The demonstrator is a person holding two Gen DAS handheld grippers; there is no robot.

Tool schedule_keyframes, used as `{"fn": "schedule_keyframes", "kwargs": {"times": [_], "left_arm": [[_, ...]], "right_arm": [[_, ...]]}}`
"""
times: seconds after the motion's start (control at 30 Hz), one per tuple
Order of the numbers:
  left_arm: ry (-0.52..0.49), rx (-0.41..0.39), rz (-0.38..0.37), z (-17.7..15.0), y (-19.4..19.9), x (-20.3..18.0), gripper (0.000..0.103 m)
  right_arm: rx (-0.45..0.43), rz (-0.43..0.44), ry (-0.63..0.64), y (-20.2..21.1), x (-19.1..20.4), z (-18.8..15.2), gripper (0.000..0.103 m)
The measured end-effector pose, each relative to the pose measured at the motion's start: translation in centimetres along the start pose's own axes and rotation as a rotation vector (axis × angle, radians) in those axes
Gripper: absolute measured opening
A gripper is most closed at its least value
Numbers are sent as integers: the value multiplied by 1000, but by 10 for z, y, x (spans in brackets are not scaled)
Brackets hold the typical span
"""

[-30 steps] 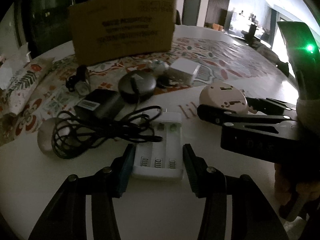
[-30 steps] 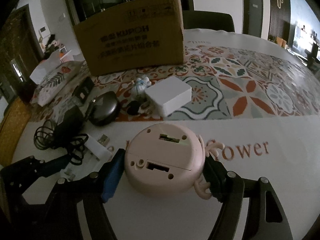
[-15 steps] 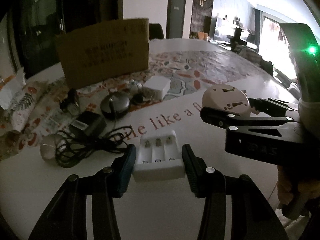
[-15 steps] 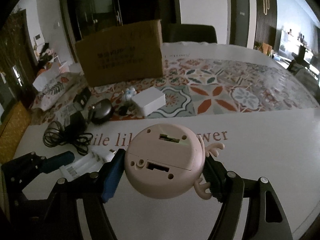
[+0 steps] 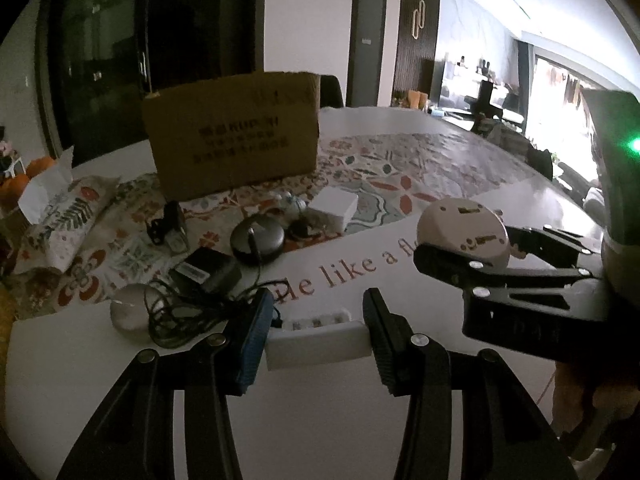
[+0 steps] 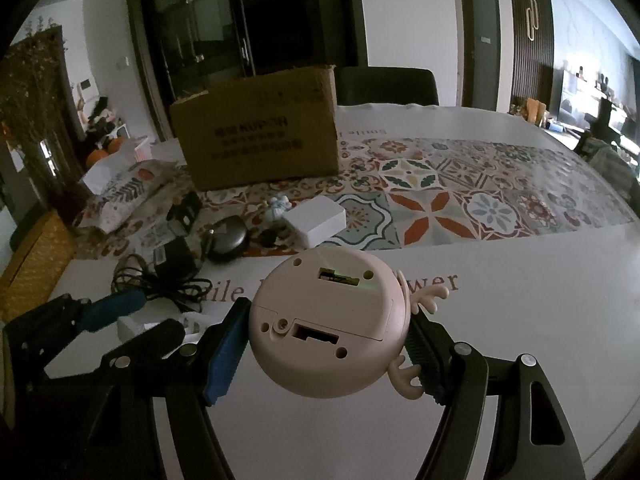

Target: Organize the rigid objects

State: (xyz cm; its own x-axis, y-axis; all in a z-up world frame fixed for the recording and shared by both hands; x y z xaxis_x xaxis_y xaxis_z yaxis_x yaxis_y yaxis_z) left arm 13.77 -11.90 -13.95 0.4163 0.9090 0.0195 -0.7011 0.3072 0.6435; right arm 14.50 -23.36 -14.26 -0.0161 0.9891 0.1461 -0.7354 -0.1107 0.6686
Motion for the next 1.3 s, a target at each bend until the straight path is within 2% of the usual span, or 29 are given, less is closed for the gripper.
{"fn": "schedule_keyframes", "kwargs": {"times": [0.23, 0.3, 0.33, 0.53, 0.7, 0.83, 0.9, 1.03, 1.13, 1.27, 1.3], "left_arm": [[13, -37, 13, 15, 6, 5, 46], [14, -37, 15, 19, 7, 6, 9], [15, -26, 17, 19, 6, 7, 7], [64, 4, 1, 18, -2, 16, 6], [56, -7, 21, 14, 17, 20, 6], [52, 25, 25, -1, 29, 23, 7], [57, 42, 23, -11, 33, 25, 11], [58, 63, 31, -25, 35, 27, 45], [71, 89, 50, -30, 29, 30, 49], [39, 98, 84, -34, 21, 32, 77], [31, 97, 94, -33, 19, 33, 80]], "right_arm": [[-25, 5, -3, 4, 2, 8, 74], [-31, 9, -7, 5, 3, 10, 74], [-36, 13, -8, 6, 4, 13, 74], [-57, 22, -3, 7, 9, 22, 74], [-44, 45, 2, 8, 18, 20, 74], [-29, 87, 20, 13, 33, 11, 74], [-20, 100, 32, 14, 40, 5, 74], [3, 116, 57, 16, 53, -7, 74], [26, 115, 58, 11, 54, -13, 74], [58, 112, 24, 2, 45, -19, 74], [64, 107, 22, 1, 44, -20, 74]]}}
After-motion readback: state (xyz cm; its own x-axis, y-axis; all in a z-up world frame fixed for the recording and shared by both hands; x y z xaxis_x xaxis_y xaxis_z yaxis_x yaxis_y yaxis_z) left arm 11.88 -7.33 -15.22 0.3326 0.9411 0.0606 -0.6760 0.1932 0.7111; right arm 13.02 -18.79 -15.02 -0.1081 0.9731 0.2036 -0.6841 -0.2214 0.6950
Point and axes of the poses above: each gripper's, at about its wrist camera, not at the fingertips, and y roughly against the way its jaws point, x to its left, z to its top, the point moved 9 cm from there along -y, roughly the way its jaws point, and after that the axes turned 5 degrees about z, right-handed, at the moved point
